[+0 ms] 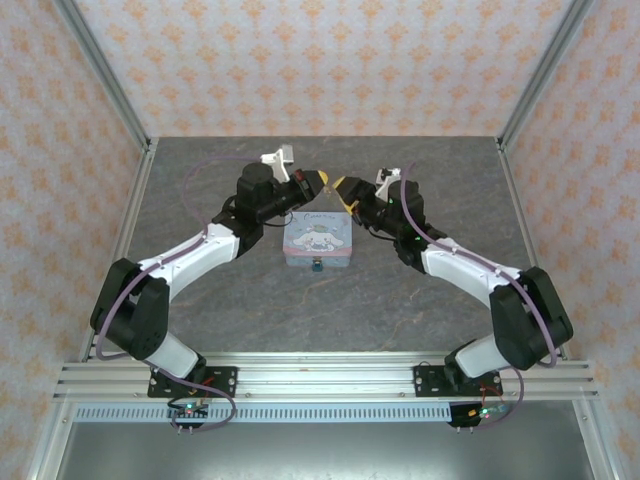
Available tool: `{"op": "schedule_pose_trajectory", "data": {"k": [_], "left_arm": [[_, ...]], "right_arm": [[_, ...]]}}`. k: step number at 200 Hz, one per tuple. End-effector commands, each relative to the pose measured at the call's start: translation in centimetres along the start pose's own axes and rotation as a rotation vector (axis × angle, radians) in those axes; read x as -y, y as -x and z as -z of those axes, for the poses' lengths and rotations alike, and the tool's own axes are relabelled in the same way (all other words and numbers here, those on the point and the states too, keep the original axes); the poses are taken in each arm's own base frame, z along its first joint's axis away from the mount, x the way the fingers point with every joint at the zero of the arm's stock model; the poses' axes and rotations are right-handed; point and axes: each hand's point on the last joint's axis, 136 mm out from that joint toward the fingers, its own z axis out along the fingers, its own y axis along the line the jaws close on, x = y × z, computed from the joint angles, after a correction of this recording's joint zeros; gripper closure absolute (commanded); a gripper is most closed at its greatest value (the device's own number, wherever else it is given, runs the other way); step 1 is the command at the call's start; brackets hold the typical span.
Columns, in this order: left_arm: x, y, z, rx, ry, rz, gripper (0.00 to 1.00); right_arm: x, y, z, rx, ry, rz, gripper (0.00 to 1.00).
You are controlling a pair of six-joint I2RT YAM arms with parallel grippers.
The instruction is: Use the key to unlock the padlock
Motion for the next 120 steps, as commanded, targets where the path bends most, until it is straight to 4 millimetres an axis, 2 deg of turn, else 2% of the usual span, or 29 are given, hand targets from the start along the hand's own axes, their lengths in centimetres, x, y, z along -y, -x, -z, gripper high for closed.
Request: {"op": "schedule_pose_trajectory", "data": {"k": [1, 67, 120], "left_arm": [[1.6, 2.5, 0.4, 0.118, -0.073, 0.019, 1.0], [1.3, 3.1, -0.1, 0.166, -0.112, 0.108, 1.0], [1.1, 3.1, -0.4, 0.164, -0.122, 0.14, 1.0]], "right_arm": [[-3.3, 1.1, 0.2, 0.044, 0.132, 0.011, 0.49], [-4.2, 1.2, -1.0, 0.032, 0.221, -0.014, 0.62], [-4.5, 1.4, -1.3, 0.035, 0.253, -0.009, 0.66]]}}
